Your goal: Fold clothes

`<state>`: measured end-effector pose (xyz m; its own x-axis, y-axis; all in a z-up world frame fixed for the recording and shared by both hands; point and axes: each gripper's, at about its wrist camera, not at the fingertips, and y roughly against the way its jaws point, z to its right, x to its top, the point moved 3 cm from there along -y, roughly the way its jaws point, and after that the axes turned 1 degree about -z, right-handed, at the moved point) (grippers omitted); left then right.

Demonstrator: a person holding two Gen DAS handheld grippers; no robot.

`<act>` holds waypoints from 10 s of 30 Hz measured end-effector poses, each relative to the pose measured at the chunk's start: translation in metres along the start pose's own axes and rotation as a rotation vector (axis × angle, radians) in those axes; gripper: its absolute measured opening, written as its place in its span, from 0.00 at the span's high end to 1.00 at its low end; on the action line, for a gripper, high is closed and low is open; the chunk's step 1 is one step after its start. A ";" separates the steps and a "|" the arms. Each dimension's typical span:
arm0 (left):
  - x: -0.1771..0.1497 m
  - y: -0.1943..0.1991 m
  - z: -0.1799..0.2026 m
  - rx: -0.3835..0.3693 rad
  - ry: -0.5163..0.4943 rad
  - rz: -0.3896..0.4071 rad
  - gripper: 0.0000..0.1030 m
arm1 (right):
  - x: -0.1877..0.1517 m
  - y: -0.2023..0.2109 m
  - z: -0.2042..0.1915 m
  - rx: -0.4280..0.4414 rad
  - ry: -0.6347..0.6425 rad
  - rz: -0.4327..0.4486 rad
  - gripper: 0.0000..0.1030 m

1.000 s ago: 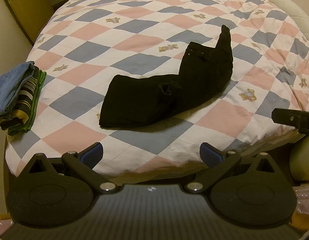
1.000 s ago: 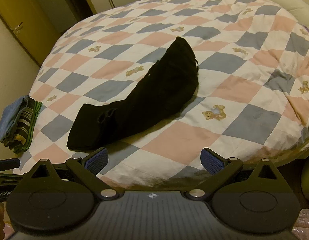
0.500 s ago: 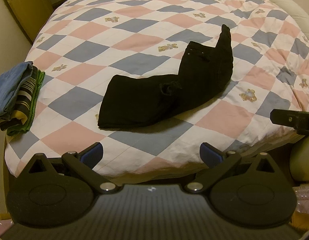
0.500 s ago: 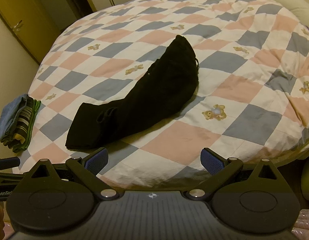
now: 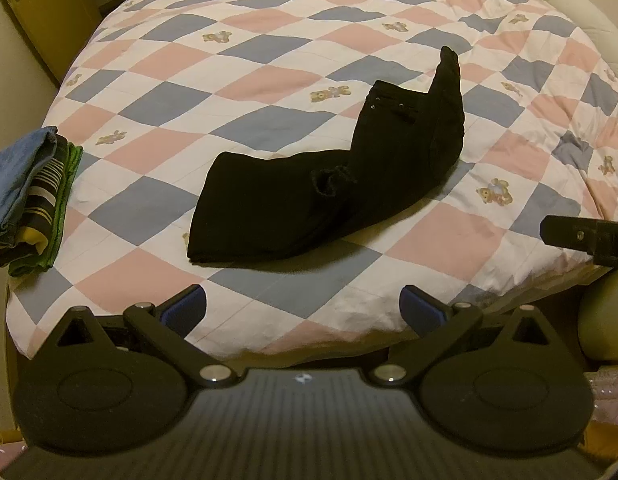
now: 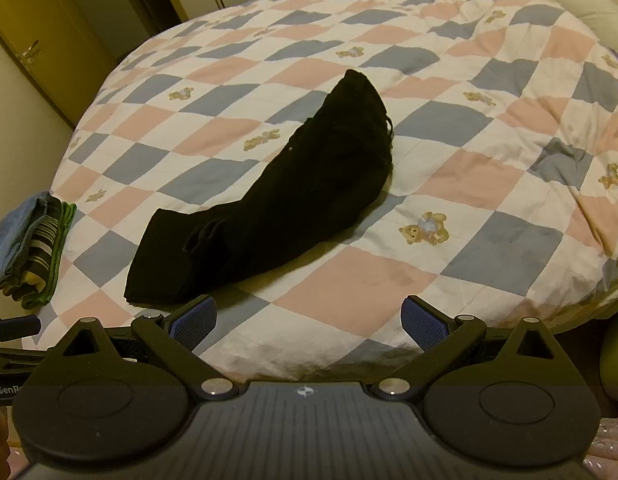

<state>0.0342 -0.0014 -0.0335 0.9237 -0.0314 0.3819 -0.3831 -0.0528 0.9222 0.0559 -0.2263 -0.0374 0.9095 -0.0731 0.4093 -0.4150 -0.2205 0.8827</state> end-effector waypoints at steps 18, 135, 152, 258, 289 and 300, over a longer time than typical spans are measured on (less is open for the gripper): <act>0.021 -0.020 -0.008 0.021 0.043 -0.041 0.01 | 0.029 -0.027 -0.007 0.017 0.043 -0.050 0.02; 0.208 -0.320 0.104 -0.397 -0.283 -0.269 0.85 | 0.112 -0.234 0.115 -0.083 -0.473 -0.128 0.92; 0.317 -0.093 0.129 -0.424 -0.490 0.337 0.92 | 0.107 -0.039 0.157 0.230 -0.621 0.291 0.92; -0.077 -0.187 -0.061 0.108 0.910 -0.319 0.89 | 0.031 -0.139 0.166 0.242 0.226 -0.351 0.55; 0.106 -0.185 0.094 0.098 -0.082 0.115 0.73 | 0.112 -0.150 0.185 0.104 0.140 -0.069 0.36; 0.167 -0.283 0.119 0.199 -0.556 0.222 0.66 | 0.167 -0.171 0.171 0.071 0.052 -0.018 0.35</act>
<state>0.2954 -0.1107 -0.2376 0.6998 -0.5744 0.4246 -0.6088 -0.1686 0.7752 0.2828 -0.3669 -0.1595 0.9135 -0.0180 0.4063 -0.3938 -0.2895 0.8724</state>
